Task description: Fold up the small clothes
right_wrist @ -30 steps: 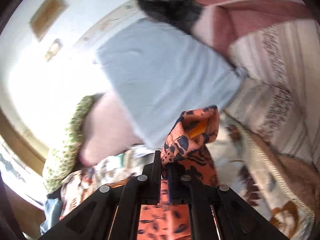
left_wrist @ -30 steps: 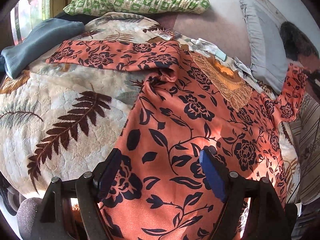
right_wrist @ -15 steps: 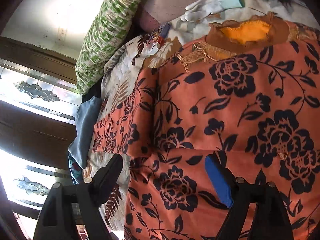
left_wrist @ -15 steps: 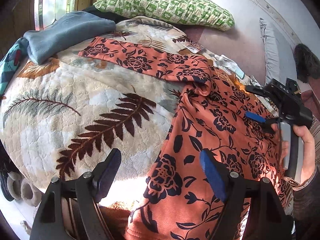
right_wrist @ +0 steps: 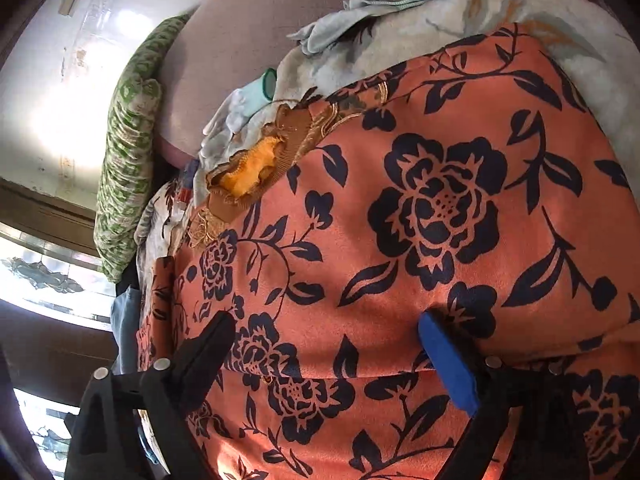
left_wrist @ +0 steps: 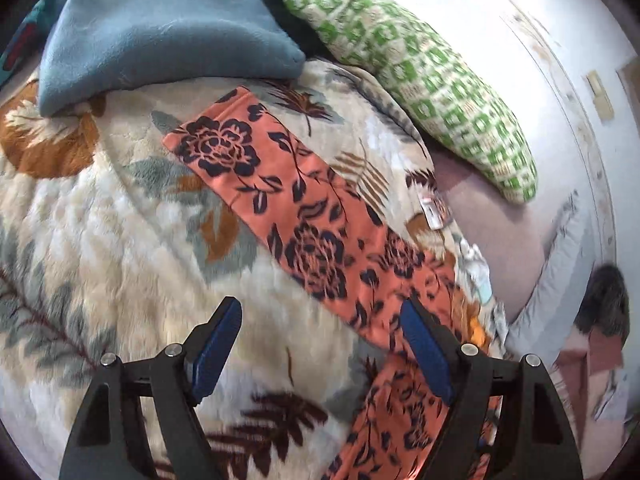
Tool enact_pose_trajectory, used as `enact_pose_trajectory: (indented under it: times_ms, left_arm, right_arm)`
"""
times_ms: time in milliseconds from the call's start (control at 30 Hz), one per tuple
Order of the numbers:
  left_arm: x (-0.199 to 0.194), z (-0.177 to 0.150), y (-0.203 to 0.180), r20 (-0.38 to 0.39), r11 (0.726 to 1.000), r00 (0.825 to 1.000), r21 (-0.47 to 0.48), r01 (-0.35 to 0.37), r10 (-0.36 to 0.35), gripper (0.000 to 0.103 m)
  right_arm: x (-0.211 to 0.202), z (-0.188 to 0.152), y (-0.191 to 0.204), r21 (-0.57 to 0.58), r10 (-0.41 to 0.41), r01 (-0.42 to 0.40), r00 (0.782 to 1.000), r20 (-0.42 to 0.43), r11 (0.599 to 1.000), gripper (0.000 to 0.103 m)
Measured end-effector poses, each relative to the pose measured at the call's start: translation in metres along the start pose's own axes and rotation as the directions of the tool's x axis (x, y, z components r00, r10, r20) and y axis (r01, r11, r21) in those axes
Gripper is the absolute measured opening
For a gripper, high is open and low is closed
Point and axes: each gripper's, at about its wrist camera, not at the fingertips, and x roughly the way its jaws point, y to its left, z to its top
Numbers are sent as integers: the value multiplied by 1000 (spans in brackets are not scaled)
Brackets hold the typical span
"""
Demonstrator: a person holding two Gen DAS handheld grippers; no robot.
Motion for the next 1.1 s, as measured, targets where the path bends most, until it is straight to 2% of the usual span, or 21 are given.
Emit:
enact_pose_trajectory:
  times_ms: [167, 267, 333, 367, 400, 433, 467, 500, 567, 600, 633, 700, 800, 867, 900, 1000, 1100]
  left_arm:
    - [30, 51, 32, 40, 985, 999, -173, 2, 6, 82]
    - [43, 65, 50, 54, 967, 998, -253, -9, 24, 81]
    - [47, 70, 57, 77, 953, 997, -301, 16, 7, 80]
    - [48, 72, 55, 88, 954, 996, -301, 4, 24, 76]
    - [48, 76, 53, 89, 958, 995, -287, -27, 55, 48]
    - [53, 82, 52, 64, 959, 994, -276, -63, 84, 1]
    - [58, 87, 53, 29, 955, 994, -283, -93, 106, 5]
    - [60, 90, 54, 18, 950, 993, -293, -106, 116, 4]
    - [58, 97, 42, 28, 955, 983, -245, -169, 181, 4]
    - [53, 100, 29, 48, 958, 975, -203, -203, 217, 3]
    - [43, 102, 11, 89, 966, 970, -154, -209, 224, 3]
    - [15, 101, -35, 193, 980, 961, -26, -196, 197, 3]
    - [-30, 88, -129, 300, 975, 953, 190, -112, 51, 3]
    - [-53, 69, -194, 296, 943, 950, 333, -6, -98, 3]
    - [-61, 54, -226, 271, 916, 947, 398, 55, -175, 4]
    - [-67, -9, -312, 171, 796, 926, 577, 183, -337, 4]
    - [-43, -87, -371, 28, 673, 913, 685, 278, -407, 4]
  right_arm:
    - [7, 0, 12, -81, -50, 49, 999, -13, 996, 97]
    - [7, -1, 11, -81, -42, 41, 999, -9, 996, 98]
    - [6, -2, 10, -78, -34, 34, 999, -9, 996, 98]
    - [6, -2, 9, -78, -33, 32, 999, -9, 996, 98]
    - [6, -2, 9, -80, -33, 32, 999, -10, 996, 98]
    - [6, -2, 9, -82, -34, 32, 999, -12, 996, 98]
    - [7, -2, 10, -84, -35, 33, 999, -13, 996, 98]
    - [7, -2, 10, -85, -36, 35, 999, -14, 996, 98]
    - [7, -2, 11, -91, -40, 38, 999, -20, 995, 98]
    - [7, -2, 11, -92, -41, 39, 999, -23, 995, 98]
    - [7, -1, 11, -92, -38, 36, 999, -27, 995, 98]
    - [7, 0, 9, -80, -26, 24, 999, -33, 996, 98]
    - [7, 2, 3, -45, 13, -15, 999, -34, 999, 101]
    - [7, 3, 2, -38, 27, -28, 999, -31, 999, 102]
    - [7, 3, 2, -41, 28, -29, 999, -30, 999, 102]
    - [-2, 1, 5, -42, 46, -46, 999, -10, 998, 102]
    - [-45, -5, -2, -28, 118, -116, 987, 113, 993, 102]
